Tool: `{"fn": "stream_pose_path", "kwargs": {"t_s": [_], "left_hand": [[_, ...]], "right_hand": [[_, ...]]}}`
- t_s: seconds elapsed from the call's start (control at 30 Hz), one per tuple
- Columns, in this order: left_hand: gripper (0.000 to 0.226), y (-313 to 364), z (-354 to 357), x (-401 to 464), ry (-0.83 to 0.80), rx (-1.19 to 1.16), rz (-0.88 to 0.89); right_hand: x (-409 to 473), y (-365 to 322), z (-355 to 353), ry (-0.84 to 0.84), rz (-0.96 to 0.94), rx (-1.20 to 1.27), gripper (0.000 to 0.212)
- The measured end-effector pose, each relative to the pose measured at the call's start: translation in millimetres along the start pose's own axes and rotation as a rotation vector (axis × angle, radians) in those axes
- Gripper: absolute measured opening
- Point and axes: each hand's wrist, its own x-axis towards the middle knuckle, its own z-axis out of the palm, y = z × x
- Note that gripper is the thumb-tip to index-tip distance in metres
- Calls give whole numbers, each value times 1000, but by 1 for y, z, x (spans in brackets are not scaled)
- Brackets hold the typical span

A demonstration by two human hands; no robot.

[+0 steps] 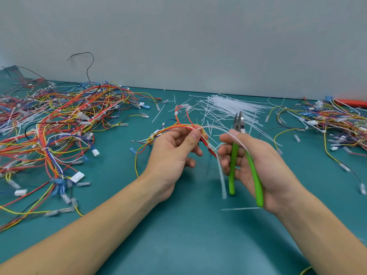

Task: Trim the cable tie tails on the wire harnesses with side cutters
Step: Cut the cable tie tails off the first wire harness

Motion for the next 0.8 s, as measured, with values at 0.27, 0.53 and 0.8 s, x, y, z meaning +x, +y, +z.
{"fn": "stream_pose_path", "kwargs": {"t_s": [0.27,0.53,0.8], "left_hand": [[11,3,-7,3,34,-32,9],[15,2,-7,2,25,13,40],[4,7,-8,1,-17,153,176]], "right_hand": [[-3,5,5,-34,-42,-157,27],[-4,4,5,-77,-1,-169,24],[-10,9,7,-29,-260,-734,40]]}}
